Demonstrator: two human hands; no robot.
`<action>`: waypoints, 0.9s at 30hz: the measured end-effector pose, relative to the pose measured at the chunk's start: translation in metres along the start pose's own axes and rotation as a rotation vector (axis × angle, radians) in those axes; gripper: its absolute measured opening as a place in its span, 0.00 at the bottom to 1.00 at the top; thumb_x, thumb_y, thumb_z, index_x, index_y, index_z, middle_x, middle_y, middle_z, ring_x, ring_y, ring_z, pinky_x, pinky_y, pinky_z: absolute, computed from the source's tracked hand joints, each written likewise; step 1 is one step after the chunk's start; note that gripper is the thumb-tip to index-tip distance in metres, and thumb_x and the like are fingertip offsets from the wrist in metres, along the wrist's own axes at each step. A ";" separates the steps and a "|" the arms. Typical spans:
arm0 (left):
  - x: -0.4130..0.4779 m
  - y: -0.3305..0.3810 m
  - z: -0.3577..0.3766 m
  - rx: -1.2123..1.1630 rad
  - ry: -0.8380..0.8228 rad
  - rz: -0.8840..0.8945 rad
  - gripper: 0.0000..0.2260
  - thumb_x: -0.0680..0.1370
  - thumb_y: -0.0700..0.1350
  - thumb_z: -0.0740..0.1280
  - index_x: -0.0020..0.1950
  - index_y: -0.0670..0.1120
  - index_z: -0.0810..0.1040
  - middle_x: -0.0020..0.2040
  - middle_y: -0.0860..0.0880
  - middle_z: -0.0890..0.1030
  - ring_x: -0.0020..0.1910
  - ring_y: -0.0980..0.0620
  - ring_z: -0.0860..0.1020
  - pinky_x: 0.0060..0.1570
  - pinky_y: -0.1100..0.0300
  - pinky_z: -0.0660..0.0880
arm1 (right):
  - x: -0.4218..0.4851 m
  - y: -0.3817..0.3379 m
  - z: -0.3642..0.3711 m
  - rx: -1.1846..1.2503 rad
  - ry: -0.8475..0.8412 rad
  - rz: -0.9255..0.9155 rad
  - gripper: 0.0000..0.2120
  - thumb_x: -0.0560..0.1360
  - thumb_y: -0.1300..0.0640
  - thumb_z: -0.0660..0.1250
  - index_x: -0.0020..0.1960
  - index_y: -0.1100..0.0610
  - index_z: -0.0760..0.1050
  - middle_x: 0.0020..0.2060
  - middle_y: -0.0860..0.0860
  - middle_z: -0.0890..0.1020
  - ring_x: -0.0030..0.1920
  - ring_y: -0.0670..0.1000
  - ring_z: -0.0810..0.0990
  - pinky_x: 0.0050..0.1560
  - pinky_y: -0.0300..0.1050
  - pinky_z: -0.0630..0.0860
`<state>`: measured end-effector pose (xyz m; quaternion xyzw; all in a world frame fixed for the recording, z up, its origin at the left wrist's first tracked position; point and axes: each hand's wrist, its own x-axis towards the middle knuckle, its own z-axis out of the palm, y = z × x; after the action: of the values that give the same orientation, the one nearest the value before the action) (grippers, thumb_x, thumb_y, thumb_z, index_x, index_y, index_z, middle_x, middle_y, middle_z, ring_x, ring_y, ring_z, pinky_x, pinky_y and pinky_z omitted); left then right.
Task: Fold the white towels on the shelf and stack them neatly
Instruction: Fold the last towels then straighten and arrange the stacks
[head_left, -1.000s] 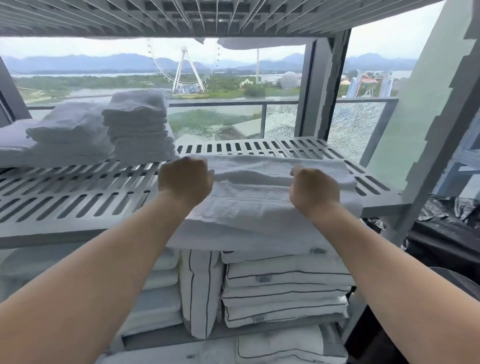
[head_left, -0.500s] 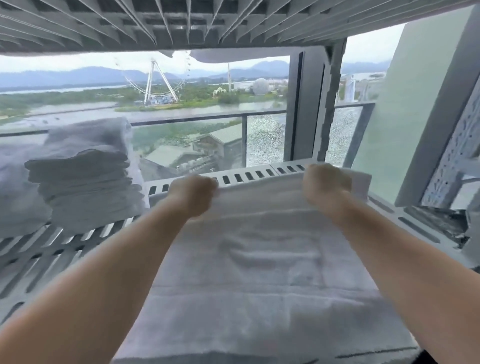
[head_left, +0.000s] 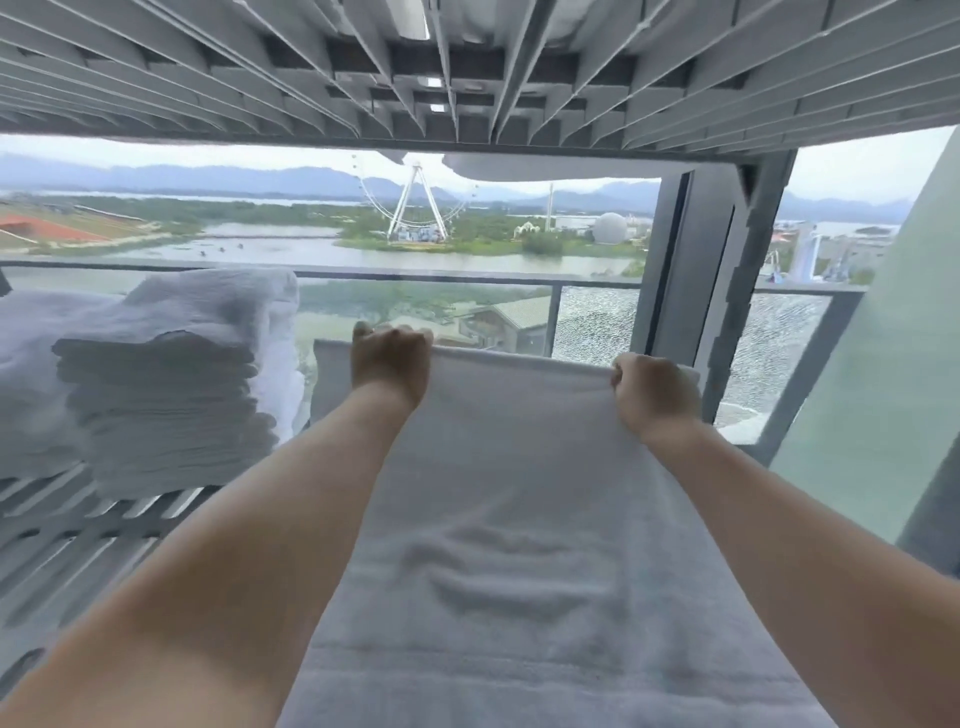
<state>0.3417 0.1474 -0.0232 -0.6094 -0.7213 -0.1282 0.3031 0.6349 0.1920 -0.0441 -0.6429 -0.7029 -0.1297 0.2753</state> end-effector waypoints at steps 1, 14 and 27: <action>0.000 -0.001 0.004 0.011 -0.035 -0.030 0.16 0.76 0.36 0.56 0.55 0.51 0.79 0.51 0.48 0.83 0.52 0.46 0.80 0.61 0.49 0.66 | 0.005 0.000 0.005 0.006 0.002 0.011 0.09 0.76 0.65 0.58 0.42 0.55 0.75 0.30 0.52 0.75 0.34 0.57 0.74 0.34 0.44 0.66; -0.034 -0.031 0.027 -0.333 0.008 -0.177 0.10 0.77 0.40 0.60 0.48 0.50 0.79 0.45 0.46 0.82 0.45 0.41 0.79 0.41 0.54 0.75 | -0.006 0.022 0.031 -0.162 0.009 -0.129 0.09 0.71 0.63 0.63 0.49 0.55 0.78 0.45 0.54 0.79 0.49 0.58 0.76 0.51 0.50 0.70; -0.091 -0.040 0.010 -0.484 0.123 -0.102 0.09 0.74 0.39 0.60 0.45 0.44 0.81 0.44 0.42 0.82 0.49 0.39 0.75 0.45 0.51 0.73 | -0.070 0.022 -0.010 -0.018 0.047 0.000 0.14 0.68 0.69 0.61 0.46 0.55 0.79 0.43 0.57 0.79 0.48 0.62 0.77 0.53 0.55 0.74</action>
<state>0.3077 0.0710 -0.0774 -0.6179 -0.6798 -0.3491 0.1851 0.6603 0.1319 -0.0784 -0.6421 -0.6951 -0.1511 0.2858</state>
